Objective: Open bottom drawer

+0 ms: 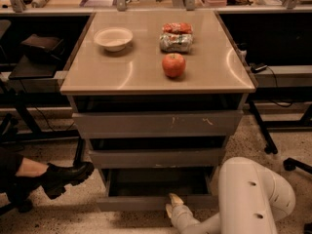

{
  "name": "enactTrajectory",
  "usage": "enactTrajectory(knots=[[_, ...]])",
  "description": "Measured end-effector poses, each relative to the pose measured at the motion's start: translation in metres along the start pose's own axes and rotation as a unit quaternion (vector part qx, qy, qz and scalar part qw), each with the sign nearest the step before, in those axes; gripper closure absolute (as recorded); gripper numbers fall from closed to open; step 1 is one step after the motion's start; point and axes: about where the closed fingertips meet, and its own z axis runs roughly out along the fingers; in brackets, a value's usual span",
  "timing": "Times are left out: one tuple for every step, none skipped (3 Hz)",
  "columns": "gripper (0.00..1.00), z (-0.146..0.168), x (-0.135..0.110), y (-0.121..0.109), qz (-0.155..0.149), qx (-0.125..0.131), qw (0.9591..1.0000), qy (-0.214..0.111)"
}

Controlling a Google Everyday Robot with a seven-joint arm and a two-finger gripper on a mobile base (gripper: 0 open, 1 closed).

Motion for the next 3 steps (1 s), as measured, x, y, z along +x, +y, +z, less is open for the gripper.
enactTrajectory(knots=[[1.0,-0.0081,0.0027,0.0114,0.009,-0.002,0.9999,0.01],[1.0,-0.01,0.001,0.0114,0.009,-0.002,0.9999,0.01],[1.0,-0.0177,0.0021,0.016,0.008,-0.003,0.9999,0.013]])
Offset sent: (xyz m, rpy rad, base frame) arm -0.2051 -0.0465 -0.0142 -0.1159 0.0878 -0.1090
